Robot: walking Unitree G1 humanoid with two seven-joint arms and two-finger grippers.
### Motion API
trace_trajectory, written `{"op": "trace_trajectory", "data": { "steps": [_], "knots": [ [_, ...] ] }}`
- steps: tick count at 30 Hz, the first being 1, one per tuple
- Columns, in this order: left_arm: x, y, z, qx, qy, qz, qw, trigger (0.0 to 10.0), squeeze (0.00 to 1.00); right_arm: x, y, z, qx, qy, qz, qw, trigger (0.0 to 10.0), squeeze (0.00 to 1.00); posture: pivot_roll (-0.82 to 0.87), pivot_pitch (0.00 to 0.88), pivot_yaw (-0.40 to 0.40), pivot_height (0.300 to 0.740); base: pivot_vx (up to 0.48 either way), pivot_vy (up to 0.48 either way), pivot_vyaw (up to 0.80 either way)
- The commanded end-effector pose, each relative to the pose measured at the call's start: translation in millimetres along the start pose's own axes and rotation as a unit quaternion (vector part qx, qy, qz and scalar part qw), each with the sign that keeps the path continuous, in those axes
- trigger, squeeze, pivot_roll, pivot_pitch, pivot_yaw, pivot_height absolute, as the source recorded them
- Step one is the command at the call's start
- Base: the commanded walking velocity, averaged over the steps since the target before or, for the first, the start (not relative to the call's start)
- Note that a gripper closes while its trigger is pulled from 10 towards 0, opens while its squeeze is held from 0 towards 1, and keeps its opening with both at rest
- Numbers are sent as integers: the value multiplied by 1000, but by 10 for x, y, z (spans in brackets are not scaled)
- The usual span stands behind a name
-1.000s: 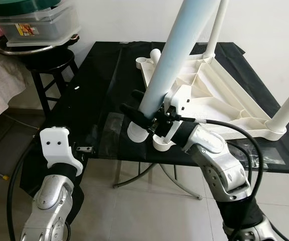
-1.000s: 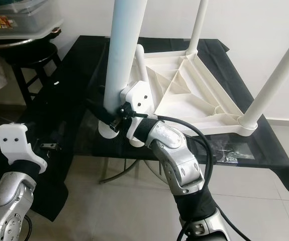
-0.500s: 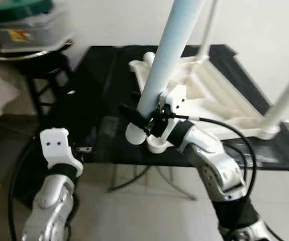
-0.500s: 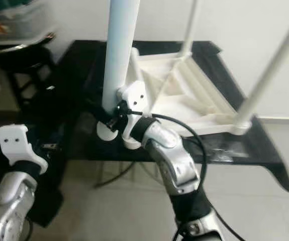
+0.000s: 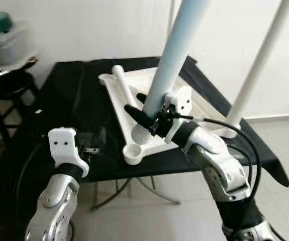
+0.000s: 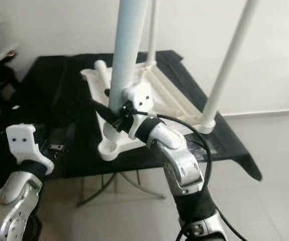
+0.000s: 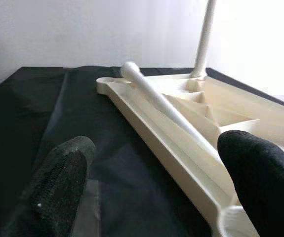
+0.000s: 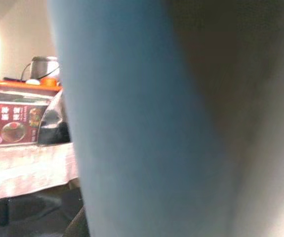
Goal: Building children table
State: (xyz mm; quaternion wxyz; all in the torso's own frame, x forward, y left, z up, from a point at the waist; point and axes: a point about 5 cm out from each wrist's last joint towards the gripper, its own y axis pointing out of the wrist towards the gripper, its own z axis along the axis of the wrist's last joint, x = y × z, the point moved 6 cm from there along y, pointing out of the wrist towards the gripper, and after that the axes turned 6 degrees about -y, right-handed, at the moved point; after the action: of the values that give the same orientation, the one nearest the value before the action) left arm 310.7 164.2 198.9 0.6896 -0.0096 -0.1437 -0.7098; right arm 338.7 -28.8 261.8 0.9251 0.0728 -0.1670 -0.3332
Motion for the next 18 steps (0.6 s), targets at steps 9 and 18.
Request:
{"op": "trace_trajectory", "data": {
  "steps": [9,18],
  "knots": [
    [-38,-10,-28,-7,1,6,1000,10000,0,-103,10,94,22,9,34,999,10000,0,-70,44,17,740,276,0,530],
    [29,-36,-157,-33,-3,-8,999,10000,0,-239,-98,-144,-49,-52,99,993,10000,0,-72,57,22,740,177,0,89]
  ]
}}
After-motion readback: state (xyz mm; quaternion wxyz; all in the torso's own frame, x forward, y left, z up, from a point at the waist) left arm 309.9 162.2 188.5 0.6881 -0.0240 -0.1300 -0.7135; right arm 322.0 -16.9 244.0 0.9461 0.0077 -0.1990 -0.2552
